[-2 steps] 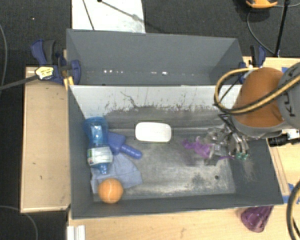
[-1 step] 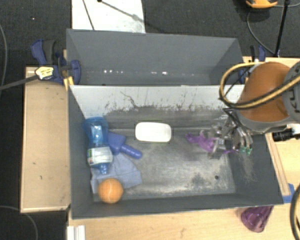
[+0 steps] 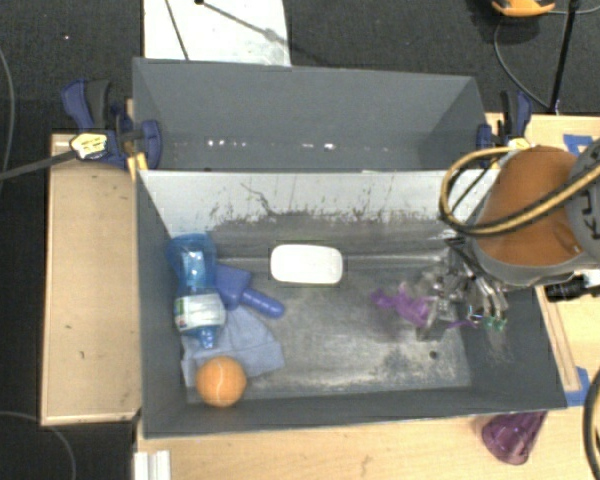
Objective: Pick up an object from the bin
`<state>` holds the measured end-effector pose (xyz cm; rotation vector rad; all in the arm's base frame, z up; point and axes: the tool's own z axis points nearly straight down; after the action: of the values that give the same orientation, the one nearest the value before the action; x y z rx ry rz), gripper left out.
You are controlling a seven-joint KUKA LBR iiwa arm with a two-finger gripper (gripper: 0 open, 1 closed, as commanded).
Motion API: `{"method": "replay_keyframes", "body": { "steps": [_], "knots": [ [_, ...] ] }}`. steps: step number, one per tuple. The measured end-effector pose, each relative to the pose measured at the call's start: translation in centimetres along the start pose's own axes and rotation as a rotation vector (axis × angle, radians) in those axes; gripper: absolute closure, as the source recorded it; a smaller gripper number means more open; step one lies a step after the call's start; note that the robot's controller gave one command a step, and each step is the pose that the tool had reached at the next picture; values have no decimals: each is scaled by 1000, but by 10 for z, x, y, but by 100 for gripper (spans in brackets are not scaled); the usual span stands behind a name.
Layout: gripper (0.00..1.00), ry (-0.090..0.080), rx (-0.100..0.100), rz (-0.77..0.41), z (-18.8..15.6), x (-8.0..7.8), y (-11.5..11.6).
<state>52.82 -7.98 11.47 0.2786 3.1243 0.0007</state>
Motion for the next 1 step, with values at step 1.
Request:
{"method": "replay_keyframes", "body": {
  "steps": [1],
  "knots": [
    [100, -21, 0, 7, 19, 2, -14]
  ]
}}
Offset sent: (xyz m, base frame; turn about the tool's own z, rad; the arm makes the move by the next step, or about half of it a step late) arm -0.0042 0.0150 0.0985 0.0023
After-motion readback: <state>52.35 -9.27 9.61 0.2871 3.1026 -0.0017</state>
